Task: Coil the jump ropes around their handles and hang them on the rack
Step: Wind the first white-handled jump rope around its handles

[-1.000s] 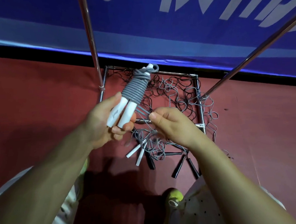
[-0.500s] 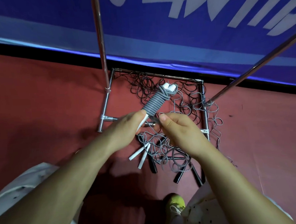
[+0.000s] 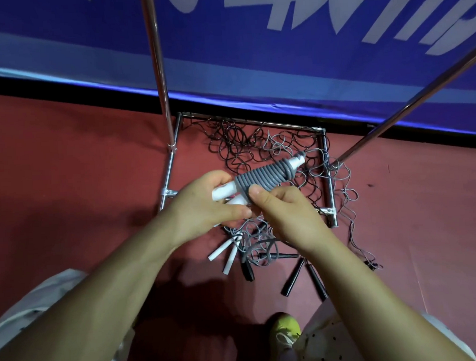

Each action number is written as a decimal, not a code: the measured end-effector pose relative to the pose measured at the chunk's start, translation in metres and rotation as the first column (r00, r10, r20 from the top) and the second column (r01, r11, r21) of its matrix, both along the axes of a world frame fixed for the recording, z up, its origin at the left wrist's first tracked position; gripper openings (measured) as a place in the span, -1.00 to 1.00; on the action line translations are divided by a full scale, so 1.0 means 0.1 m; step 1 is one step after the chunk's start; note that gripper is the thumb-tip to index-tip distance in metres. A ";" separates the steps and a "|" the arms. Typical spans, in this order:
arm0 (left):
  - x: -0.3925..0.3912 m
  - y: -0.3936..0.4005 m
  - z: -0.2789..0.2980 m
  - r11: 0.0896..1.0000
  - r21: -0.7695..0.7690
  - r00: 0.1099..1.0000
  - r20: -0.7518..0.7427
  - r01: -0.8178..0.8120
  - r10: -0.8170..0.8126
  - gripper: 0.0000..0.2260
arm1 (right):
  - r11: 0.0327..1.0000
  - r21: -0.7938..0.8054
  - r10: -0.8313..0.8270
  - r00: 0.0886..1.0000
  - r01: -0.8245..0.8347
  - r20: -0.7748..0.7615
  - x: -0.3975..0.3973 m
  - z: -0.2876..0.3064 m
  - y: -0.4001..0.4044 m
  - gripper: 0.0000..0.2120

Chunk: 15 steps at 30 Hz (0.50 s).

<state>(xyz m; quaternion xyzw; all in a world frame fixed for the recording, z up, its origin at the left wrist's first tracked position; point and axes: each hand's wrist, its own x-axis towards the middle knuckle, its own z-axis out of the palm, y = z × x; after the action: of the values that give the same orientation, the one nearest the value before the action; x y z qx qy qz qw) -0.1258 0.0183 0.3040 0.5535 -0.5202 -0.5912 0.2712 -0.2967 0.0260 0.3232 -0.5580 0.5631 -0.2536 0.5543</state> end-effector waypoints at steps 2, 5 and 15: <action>0.00 0.02 -0.01 0.998 -0.066 0.994 0.107 0.011 -0.004 -0.60 | 0.999 -0.051 -0.012 0.999 0.010 -0.051 -0.01 -0.04 0.00 -0.46; 0.04 0.03 0.05 0.993 0.110 0.996 -0.090 0.034 -0.025 -0.59 | 0.994 -0.114 -0.008 0.999 0.002 -0.050 -0.05 -0.08 0.00 -0.58; 0.04 0.07 0.19 0.843 0.456 0.816 -0.577 0.286 0.036 -0.46 | 0.986 -0.133 0.115 0.988 -0.101 0.103 -0.08 -0.05 -0.02 -0.66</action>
<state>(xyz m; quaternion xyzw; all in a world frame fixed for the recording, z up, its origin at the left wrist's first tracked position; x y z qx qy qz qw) -0.1217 0.0256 0.3234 0.3689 -0.2721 -0.8634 0.2107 -0.3049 0.0238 0.3184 -0.6070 0.4832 -0.2892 0.5607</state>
